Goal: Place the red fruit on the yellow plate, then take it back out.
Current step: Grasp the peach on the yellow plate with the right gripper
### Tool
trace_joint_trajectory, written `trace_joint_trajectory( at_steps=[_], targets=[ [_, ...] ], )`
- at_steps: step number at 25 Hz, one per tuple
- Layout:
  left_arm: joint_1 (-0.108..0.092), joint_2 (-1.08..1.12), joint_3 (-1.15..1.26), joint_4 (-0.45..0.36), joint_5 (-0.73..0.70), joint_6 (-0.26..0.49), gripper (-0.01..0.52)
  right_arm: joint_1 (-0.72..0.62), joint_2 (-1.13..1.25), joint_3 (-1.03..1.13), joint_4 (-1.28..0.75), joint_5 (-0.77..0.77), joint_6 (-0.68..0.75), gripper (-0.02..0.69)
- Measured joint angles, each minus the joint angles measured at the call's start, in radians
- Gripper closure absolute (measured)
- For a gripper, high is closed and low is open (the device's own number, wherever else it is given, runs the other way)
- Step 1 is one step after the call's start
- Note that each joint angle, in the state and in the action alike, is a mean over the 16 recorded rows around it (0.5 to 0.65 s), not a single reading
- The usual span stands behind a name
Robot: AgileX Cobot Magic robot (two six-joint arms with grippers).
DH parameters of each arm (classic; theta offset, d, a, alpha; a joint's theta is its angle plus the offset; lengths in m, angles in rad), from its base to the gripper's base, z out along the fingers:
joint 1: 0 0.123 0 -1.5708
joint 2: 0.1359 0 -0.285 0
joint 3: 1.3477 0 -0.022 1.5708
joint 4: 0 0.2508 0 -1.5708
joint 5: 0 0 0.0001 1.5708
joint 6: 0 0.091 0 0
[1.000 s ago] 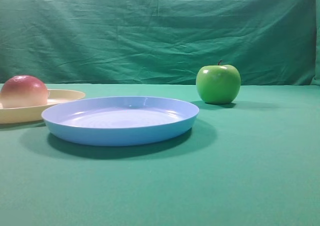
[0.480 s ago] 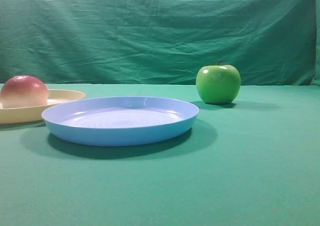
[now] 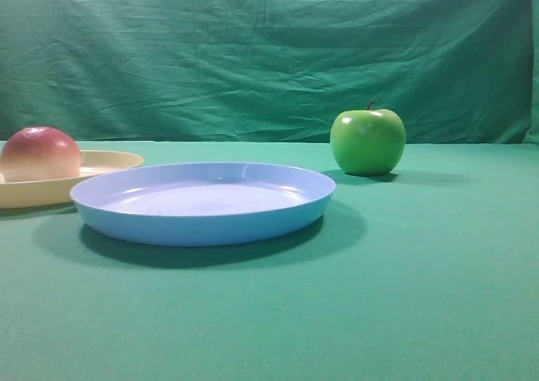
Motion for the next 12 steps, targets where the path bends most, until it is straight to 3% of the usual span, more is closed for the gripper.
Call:
trace_joint_trajectory(
  at_steps=[12],
  targets=[
    [0.0,0.0,0.0,0.0,0.0,0.0,0.514,0.25,0.304,-0.197,0.042,-0.195,-0.076,0.665]
  ],
)
